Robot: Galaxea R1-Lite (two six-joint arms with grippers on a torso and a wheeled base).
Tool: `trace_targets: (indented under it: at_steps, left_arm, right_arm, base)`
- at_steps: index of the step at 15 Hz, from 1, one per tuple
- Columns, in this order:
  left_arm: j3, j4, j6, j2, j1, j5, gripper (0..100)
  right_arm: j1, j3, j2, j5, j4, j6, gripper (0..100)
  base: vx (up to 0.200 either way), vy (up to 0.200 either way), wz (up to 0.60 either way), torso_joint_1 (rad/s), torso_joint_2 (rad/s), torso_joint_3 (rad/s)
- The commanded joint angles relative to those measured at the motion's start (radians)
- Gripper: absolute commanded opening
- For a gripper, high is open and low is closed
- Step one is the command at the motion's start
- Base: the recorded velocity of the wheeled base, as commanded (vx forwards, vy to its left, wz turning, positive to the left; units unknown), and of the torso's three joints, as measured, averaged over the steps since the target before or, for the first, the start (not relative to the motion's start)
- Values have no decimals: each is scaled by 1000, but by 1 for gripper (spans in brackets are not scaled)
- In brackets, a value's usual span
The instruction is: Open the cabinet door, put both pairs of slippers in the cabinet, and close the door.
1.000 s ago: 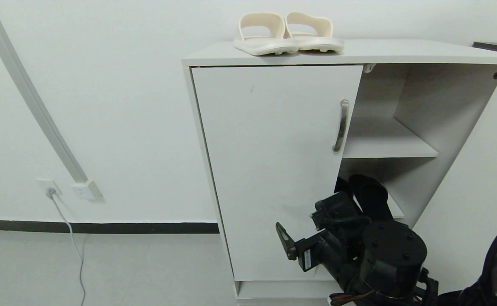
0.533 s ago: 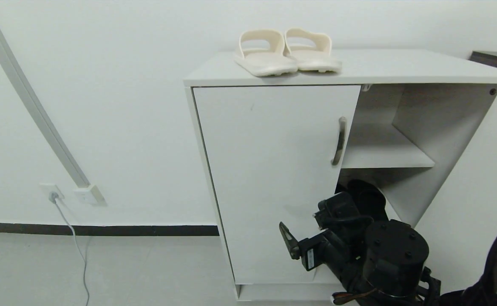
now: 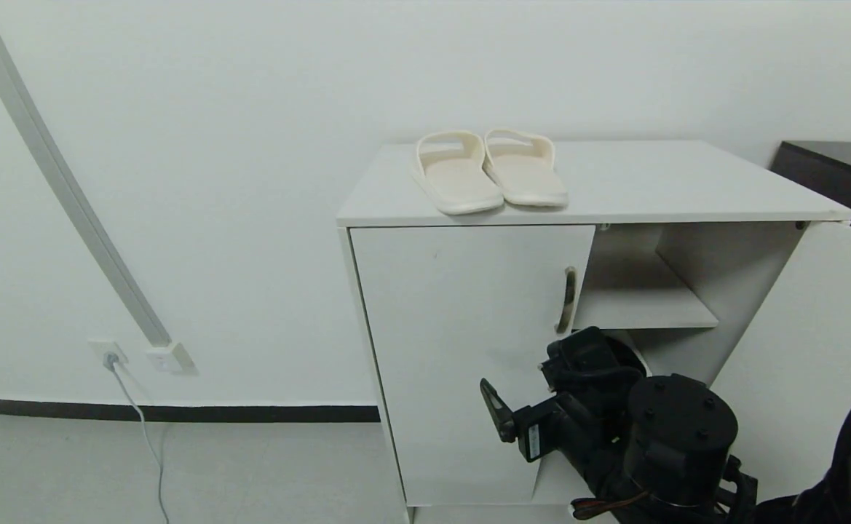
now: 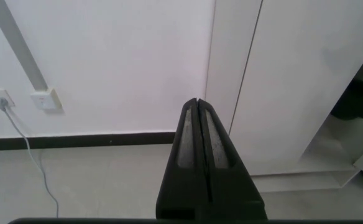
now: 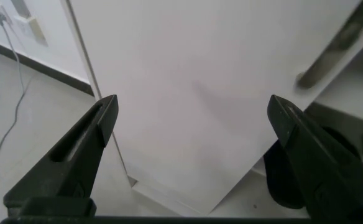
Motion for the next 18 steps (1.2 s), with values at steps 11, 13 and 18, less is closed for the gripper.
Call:
trace_targets:
  at_steps: [11,13,18]
  left_arm:
    - [0,1,0,2,0,0,0]
    - [0,0,-1,2,0,0,0]
    - [0,0,-3,2,0,0,0]
  right_arm:
    - [2,7,-1,1,-2,0,100]
    - [2,7,1,2,-2,0,100]
    - [-5,10,-6,11,-26,-1,100]
  base:
    - [0,0,0,180,-495,-317]
    - [0,0,0,217,-540,-327]
    - [0,0,0,244,-564,-326]
